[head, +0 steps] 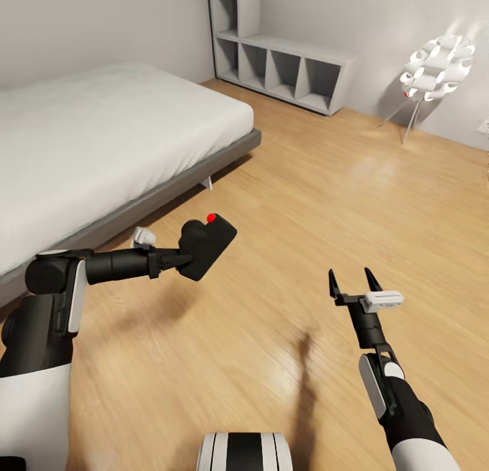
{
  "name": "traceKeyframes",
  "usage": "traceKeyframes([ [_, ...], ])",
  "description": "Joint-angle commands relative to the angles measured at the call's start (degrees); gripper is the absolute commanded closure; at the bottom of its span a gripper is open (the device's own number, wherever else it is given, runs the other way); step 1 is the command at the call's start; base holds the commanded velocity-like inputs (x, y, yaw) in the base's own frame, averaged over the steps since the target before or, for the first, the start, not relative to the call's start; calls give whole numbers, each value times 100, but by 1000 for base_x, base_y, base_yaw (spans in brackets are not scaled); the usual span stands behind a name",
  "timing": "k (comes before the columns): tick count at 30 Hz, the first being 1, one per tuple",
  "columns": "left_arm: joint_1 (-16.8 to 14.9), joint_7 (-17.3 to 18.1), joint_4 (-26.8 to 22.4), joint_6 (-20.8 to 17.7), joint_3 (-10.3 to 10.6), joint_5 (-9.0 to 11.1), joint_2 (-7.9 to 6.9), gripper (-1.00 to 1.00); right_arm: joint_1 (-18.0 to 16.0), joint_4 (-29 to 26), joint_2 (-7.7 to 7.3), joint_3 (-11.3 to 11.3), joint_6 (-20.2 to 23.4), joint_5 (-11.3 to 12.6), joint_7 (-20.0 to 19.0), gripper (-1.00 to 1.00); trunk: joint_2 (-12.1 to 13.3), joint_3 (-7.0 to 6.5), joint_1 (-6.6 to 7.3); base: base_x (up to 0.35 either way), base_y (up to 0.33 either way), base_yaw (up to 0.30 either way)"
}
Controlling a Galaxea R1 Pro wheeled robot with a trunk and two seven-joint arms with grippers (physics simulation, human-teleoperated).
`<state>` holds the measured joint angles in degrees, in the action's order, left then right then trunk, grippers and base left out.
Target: Attach the digital camera to the camera tripod in the bedroom.
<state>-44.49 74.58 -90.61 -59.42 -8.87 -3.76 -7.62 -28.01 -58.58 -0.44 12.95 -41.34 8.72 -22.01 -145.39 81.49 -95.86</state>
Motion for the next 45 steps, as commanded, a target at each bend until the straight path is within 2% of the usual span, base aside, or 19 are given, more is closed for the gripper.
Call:
traceKeyframes([
  [1, -4, 47, -3, -58, -4, -37, -2, 100, -3, 4, 0, 3, 32, 59, -58, -100, 0, -19, 3, 0, 0, 0],
  [10, -7, 40, 1, -58, -1, -37, -15, 100, -4, 4, 0, -2, 496, 59, -58, -100, 12, -219, 27, 0, 0, 0],
  [17, -14, 40, 0, -58, 6, -37, -8, 100, -5, 4, 0, -3, 646, 59, -52, -100, 22, -374, 45, 0, 0, 0],
  [45, -16, 39, 8, -58, 67, -37, 45, 100, -4, 4, 0, -12, 680, 42, -51, -100, 59, -994, 117, 0, 0, 0],
])
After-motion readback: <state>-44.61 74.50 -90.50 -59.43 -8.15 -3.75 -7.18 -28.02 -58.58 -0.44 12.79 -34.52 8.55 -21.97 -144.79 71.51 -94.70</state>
